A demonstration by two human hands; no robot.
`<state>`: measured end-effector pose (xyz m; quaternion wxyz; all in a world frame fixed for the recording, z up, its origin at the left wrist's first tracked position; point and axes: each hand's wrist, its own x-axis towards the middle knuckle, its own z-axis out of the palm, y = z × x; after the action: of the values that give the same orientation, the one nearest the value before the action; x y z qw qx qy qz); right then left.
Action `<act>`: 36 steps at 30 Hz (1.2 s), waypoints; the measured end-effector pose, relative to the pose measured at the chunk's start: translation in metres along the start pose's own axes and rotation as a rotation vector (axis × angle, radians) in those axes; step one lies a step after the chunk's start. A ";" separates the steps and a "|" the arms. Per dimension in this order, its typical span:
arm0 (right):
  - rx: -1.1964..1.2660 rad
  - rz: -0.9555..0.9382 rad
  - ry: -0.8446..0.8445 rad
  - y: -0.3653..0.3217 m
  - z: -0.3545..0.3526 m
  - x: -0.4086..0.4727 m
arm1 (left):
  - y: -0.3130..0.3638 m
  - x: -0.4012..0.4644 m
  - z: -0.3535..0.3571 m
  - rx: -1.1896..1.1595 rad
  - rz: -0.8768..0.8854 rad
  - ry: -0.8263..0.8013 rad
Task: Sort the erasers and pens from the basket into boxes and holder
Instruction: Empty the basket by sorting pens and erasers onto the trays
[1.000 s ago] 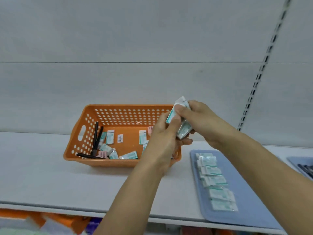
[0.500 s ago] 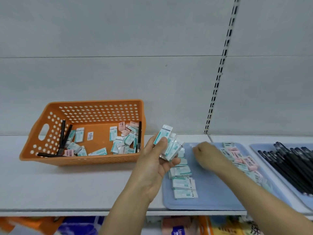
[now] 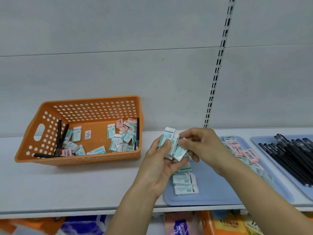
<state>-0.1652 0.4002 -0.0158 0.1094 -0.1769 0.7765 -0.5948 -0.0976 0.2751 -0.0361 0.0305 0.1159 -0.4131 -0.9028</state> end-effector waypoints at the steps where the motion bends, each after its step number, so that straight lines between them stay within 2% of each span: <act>1: 0.049 0.024 0.035 0.003 -0.005 0.000 | 0.000 0.001 -0.002 -0.013 -0.002 0.015; 4: 0.036 0.110 0.102 0.013 -0.029 0.000 | 0.000 0.002 -0.010 -0.067 -0.005 0.089; 9: -0.334 0.283 -0.119 0.035 -0.036 -0.008 | -0.003 0.002 -0.012 -0.044 0.009 0.113; 12: -0.294 0.230 -0.024 0.041 -0.024 -0.010 | -0.006 0.001 -0.008 -0.019 0.011 0.085; 14: -0.239 0.100 0.134 0.036 -0.023 -0.011 | -0.007 0.001 -0.008 0.003 0.017 0.063; 16: -0.175 -0.005 0.165 0.023 -0.021 -0.013 | -0.008 0.001 -0.006 0.012 0.018 0.042; 19: -0.101 -0.002 0.044 0.008 -0.006 -0.015 | -0.012 0.000 0.002 0.024 0.018 -0.023; 22: -0.003 0.019 0.102 0.006 -0.003 -0.011 | -0.012 -0.002 0.007 0.056 0.047 -0.096; 24: 0.154 0.079 0.101 0.007 -0.008 -0.007 | -0.011 -0.001 0.008 0.061 0.076 -0.071; 26: 0.244 0.143 0.139 0.011 -0.017 0.001 | -0.009 0.001 0.005 0.038 0.093 0.020; 29: 0.164 0.235 0.191 0.030 -0.031 0.018 | -0.006 0.002 -0.002 -0.001 0.077 0.101; 33: -0.087 0.361 0.069 0.050 -0.031 0.032 | -0.005 -0.001 -0.005 0.057 0.050 0.127; 36: -0.134 0.297 0.077 0.049 -0.026 0.033 | -0.007 -0.003 -0.003 0.109 0.029 0.128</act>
<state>-0.2121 0.4214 -0.0547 0.1545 -0.0441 0.8356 -0.5253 -0.0939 0.2778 -0.0433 0.0636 0.1688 -0.4605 -0.8692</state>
